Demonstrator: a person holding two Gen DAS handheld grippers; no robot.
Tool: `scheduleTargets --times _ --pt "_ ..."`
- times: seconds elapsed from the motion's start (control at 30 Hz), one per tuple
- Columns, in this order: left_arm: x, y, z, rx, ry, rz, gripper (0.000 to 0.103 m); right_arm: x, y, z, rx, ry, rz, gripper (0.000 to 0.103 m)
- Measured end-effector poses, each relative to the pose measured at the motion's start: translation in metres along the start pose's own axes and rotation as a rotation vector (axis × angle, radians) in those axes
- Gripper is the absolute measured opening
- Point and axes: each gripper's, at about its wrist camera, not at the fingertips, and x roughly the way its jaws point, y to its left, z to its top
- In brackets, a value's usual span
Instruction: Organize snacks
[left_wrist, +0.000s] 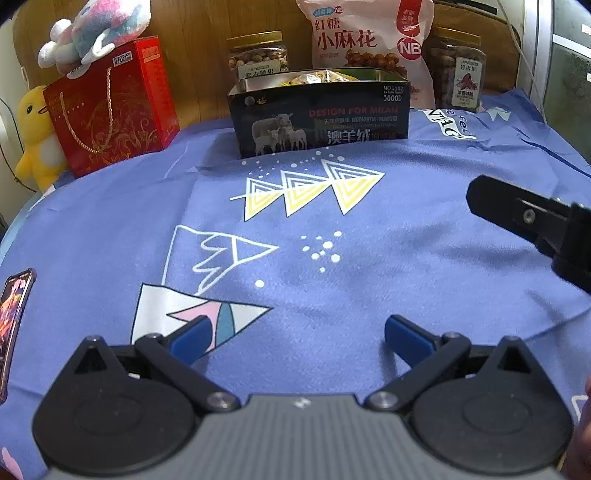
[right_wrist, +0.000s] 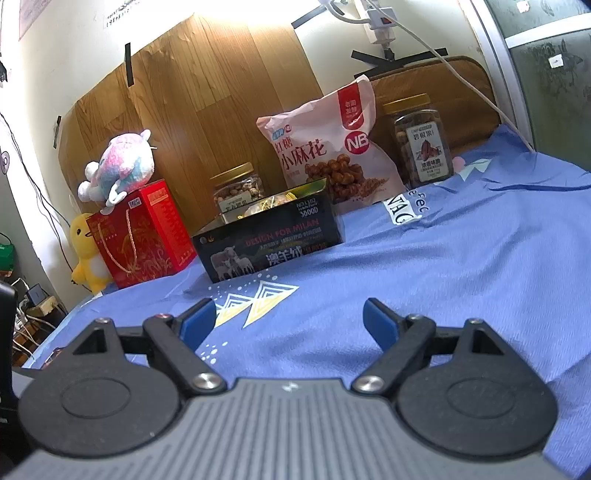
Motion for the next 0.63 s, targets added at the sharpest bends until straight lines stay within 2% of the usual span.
scheduleTargets --times 0.47,0.63 --pt "-0.0014 -0.0017 0.0029 -0.006 0.001 -0.005 0.103 -0.0003 0.0002 0.0016 0.0 -0.001 0.002 0.089" --pt "-0.0081 -0.0005 0.0043 -0.007 -0.055 -0.023 0.103 0.0013 -0.0011 0.0017 0.003 0.002 -0.002 0.089"
